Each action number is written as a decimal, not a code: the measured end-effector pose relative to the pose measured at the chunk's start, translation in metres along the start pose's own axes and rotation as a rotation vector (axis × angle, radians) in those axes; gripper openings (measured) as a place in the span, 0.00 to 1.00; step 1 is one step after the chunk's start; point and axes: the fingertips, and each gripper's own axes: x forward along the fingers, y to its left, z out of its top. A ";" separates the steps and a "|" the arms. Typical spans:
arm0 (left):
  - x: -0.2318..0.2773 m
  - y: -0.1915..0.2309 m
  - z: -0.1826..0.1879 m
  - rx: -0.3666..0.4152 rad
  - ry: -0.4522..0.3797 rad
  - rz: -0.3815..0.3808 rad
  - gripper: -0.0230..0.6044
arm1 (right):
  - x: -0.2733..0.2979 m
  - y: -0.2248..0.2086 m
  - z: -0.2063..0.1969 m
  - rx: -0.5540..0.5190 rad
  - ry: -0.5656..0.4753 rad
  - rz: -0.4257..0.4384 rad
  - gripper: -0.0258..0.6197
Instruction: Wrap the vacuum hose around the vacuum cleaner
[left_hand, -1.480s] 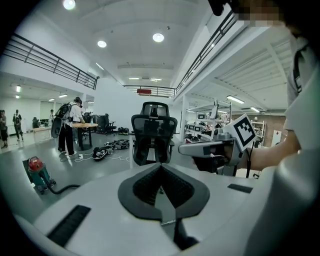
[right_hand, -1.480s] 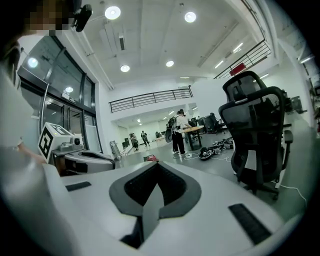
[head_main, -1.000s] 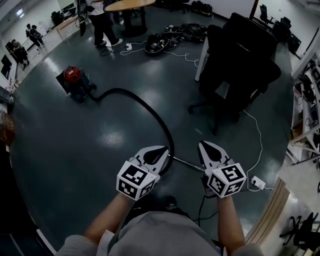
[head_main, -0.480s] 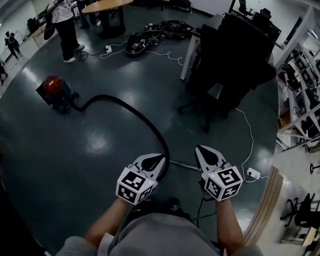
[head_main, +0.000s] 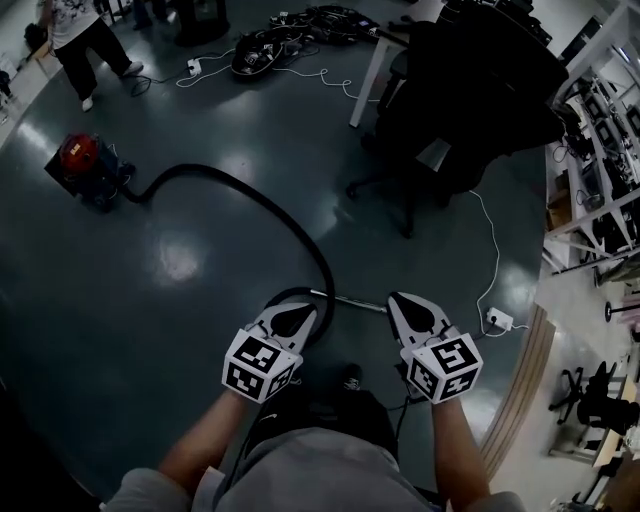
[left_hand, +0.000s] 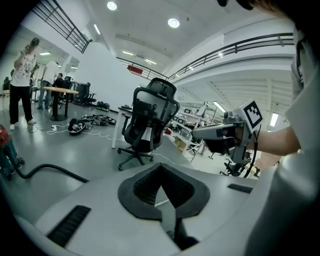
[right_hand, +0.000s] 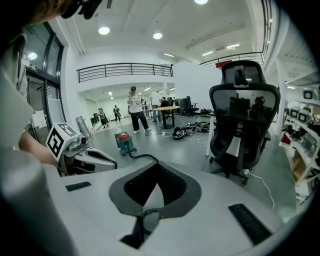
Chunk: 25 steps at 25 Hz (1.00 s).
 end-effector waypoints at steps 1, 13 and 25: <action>0.003 0.005 -0.007 -0.008 0.011 0.003 0.05 | 0.005 -0.001 -0.006 0.004 0.012 0.007 0.05; 0.072 0.090 -0.106 -0.085 0.128 0.124 0.05 | 0.120 -0.022 -0.123 -0.103 0.246 0.156 0.05; 0.152 0.181 -0.272 -0.115 0.222 0.247 0.05 | 0.244 -0.040 -0.291 -0.174 0.390 0.371 0.05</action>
